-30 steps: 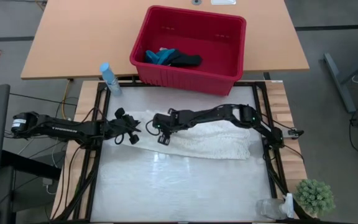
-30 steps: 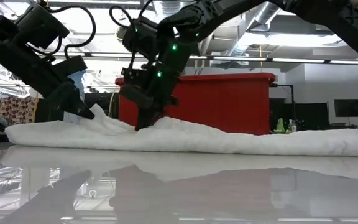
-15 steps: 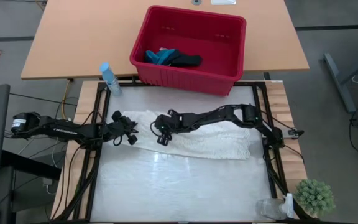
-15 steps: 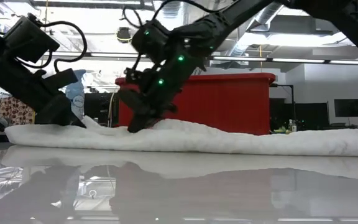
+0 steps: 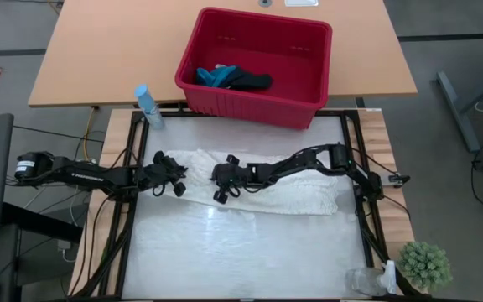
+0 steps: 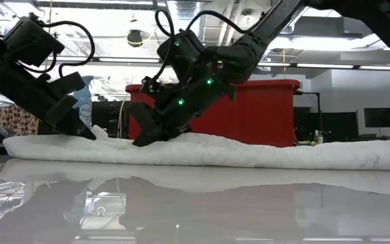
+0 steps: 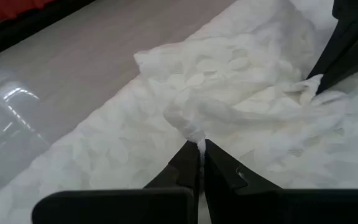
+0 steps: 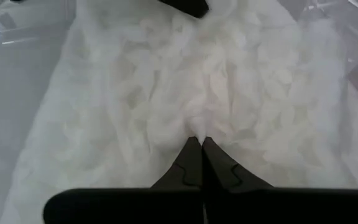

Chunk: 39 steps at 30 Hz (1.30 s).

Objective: Fold Laundry from Bin
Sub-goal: Fold the white shirt

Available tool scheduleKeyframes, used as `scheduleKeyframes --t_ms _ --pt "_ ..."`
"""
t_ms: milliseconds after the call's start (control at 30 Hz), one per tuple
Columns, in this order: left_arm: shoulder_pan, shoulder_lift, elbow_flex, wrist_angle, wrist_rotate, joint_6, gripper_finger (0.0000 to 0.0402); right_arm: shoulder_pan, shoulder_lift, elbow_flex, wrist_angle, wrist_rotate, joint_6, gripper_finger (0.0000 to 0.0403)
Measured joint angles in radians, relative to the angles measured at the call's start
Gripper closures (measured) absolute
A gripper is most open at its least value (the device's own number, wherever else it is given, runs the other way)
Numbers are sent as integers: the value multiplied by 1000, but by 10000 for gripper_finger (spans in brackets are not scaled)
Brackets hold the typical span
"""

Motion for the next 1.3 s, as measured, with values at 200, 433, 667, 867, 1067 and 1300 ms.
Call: scheduleKeyframes --t_ms 200,433,667,867,1067,1300 --pt "0 0 0 0 0 -12 401 3 0 -6 -16 1 -35 370" --pt "0 0 0 -1 2 -15 401 12 -83 -5 -76 0 -107 358" --pt "0 0 0 -2 -2 -13 401 -15 -90 -61 33 -113 -104 356" --pt "0 0 0 -4 2 -7 401 -36 -92 -238 307 -137 -74 355" --pt "0 0 0 -3 1 -9 401 -36 -97 -269 351 -176 -90 346" --pt "0 0 0 -3 1 -13 401 -36 -97 -269 352 -183 -148 302"
